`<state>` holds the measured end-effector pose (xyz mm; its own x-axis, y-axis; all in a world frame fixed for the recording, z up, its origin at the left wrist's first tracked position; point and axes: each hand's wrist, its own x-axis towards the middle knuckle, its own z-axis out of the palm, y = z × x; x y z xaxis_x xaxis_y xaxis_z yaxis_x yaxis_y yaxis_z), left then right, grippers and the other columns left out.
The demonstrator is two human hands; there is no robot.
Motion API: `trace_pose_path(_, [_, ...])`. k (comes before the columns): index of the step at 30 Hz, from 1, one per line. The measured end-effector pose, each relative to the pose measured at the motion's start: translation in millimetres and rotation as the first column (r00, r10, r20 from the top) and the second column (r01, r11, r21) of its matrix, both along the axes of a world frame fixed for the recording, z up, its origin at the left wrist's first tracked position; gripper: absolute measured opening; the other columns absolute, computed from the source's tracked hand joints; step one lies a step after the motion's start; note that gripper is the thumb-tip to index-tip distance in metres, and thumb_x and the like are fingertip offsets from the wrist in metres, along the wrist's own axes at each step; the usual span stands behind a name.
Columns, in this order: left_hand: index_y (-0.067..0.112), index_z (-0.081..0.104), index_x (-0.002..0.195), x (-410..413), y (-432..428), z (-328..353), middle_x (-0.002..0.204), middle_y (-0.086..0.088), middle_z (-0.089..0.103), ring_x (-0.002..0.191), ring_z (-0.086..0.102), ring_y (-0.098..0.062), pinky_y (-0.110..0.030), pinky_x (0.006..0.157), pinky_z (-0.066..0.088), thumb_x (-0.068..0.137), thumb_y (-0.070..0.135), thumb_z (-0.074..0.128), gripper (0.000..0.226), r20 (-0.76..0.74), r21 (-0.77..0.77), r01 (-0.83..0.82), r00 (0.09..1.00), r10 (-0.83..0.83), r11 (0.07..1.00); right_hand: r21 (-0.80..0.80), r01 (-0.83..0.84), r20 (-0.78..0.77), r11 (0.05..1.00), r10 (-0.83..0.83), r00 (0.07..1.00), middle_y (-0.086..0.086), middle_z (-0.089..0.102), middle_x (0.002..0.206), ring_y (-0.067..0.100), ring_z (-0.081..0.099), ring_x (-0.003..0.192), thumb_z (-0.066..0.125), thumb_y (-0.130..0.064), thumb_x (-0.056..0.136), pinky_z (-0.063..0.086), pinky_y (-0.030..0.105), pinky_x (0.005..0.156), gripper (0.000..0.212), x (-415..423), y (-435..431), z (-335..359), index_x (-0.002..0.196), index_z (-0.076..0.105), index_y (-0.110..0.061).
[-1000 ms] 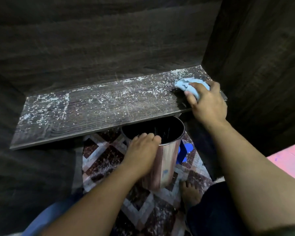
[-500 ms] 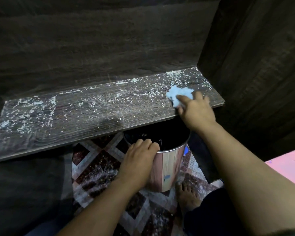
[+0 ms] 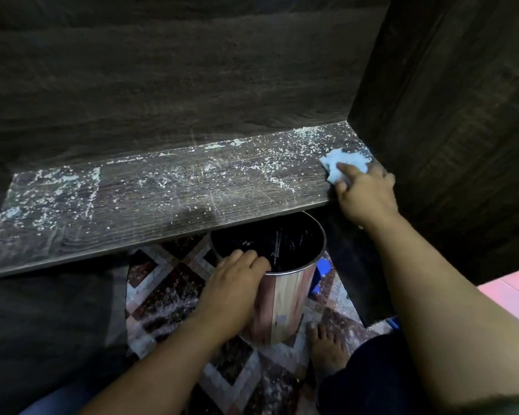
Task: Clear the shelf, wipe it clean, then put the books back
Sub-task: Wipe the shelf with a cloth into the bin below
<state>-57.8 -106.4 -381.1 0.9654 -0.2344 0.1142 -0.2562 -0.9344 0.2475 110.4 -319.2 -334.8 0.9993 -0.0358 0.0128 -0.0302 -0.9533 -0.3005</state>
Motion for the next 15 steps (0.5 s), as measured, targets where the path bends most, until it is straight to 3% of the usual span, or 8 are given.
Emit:
trace_pose_path(3, [0.021,0.059,0.087,1,0,-1,0.082,0.004,0.053,0.078,0.052,-0.020,-0.030,0.064,0.050,0.047,0.004,0.079,0.047,-0.012,-0.005,-0.002,1.000,0.002,1.000,0.032,-0.200,-0.035,0.979,0.201,0.979,0.019,0.033,0.147,0.041,0.030,0.132,0.048,-0.036,0.095,0.026,0.041,0.113,0.045,-4,23,1,0.140,0.047,-0.040])
trace_pose_path(5, [0.021,0.058,0.086,2,0,0,0.082,0.004,0.053,0.078,0.053,-0.020,-0.030,0.064,0.050,0.046,0.005,0.080,0.049,-0.010,-0.002,-0.005,1.000,0.005,1.000,0.171,-0.273,-0.012,0.947,0.279,0.960,0.017,0.039,0.143,0.038,0.036,0.132,0.053,-0.034,0.093,0.028,0.039,0.115,0.043,-4,29,1,0.135,0.053,-0.040])
trace_pose_path(7, [0.021,0.058,0.087,3,-1,-1,0.082,0.004,0.053,0.078,0.053,-0.020,-0.030,0.064,0.049,0.047,0.005,0.079,0.047,-0.001,-0.006,-0.003,1.000,0.003,1.000,0.268,-0.244,0.093,0.932,0.227,0.970,0.017,0.043,0.138,0.037,0.043,0.127,0.055,-0.029,0.092,0.032,0.037,0.112,0.042,2,23,5,0.133,0.057,-0.036])
trace_pose_path(10, [0.020,0.058,0.087,2,0,-2,0.082,0.003,0.053,0.078,0.053,-0.021,-0.031,0.064,0.049,0.052,0.006,0.076,0.042,0.006,-0.012,0.005,1.000,-0.005,1.000,0.203,0.008,0.219,0.979,-0.053,0.974,0.017,0.036,0.147,0.042,0.038,0.126,0.053,-0.030,0.093,0.031,0.039,0.109,0.043,10,-3,10,0.136,0.054,-0.034])
trace_pose_path(12, [0.019,0.059,0.087,1,0,-2,0.082,0.002,0.053,0.078,0.053,-0.022,-0.033,0.064,0.049,0.052,0.005,0.076,0.041,0.001,-0.009,0.003,1.000,-0.003,1.000,0.159,0.134,0.140,0.978,-0.157,0.978,0.013,0.029,0.152,0.041,0.032,0.128,0.050,-0.037,0.096,0.030,0.041,0.108,0.044,9,-16,7,0.139,0.050,-0.036])
trace_pose_path(15, [0.019,0.059,0.086,1,0,-2,0.081,0.001,0.053,0.078,0.053,-0.023,-0.033,0.064,0.049,0.051,0.004,0.077,0.042,-0.004,-0.006,0.006,1.000,-0.006,1.000,0.086,0.082,0.013,0.993,-0.083,0.996,0.010,0.026,0.153,0.039,0.028,0.129,0.045,-0.044,0.097,0.028,0.041,0.109,0.043,6,-14,-3,0.140,0.048,-0.040])
